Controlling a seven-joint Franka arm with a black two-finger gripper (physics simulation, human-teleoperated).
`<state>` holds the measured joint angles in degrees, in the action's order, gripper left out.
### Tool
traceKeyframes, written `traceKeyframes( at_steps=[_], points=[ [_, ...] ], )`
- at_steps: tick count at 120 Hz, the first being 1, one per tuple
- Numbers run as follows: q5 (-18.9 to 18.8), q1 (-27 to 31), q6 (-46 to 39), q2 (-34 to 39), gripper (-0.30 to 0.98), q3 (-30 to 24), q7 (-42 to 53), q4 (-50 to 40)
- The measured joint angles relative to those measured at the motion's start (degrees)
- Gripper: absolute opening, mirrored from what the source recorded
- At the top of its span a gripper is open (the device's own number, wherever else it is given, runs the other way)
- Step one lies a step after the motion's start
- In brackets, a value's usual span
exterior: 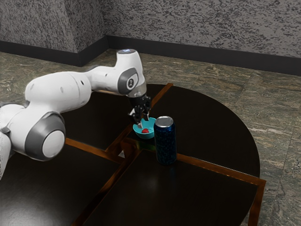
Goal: Take strawberry from the bowl
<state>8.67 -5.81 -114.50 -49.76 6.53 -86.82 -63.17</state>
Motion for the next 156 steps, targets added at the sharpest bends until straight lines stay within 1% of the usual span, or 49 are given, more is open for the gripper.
traceKeyframes(
  at_steps=[15, 50, 112, 156],
  points=[
    [-0.04, 0.23, -0.84, -1.77, 0.31, -0.51, -0.02, 1.3],
    [-0.05, 0.41, -1.62, -2.95, 0.3, -1.53, -0.08, 1.56],
    [-0.09, 0.98, -2.25, -4.6, 0.3, -1.61, -0.06, 2.06],
    [-0.19, 0.94, -2.52, -4.75, 0.16, -1.61, -0.02, 2.52]
  ],
)
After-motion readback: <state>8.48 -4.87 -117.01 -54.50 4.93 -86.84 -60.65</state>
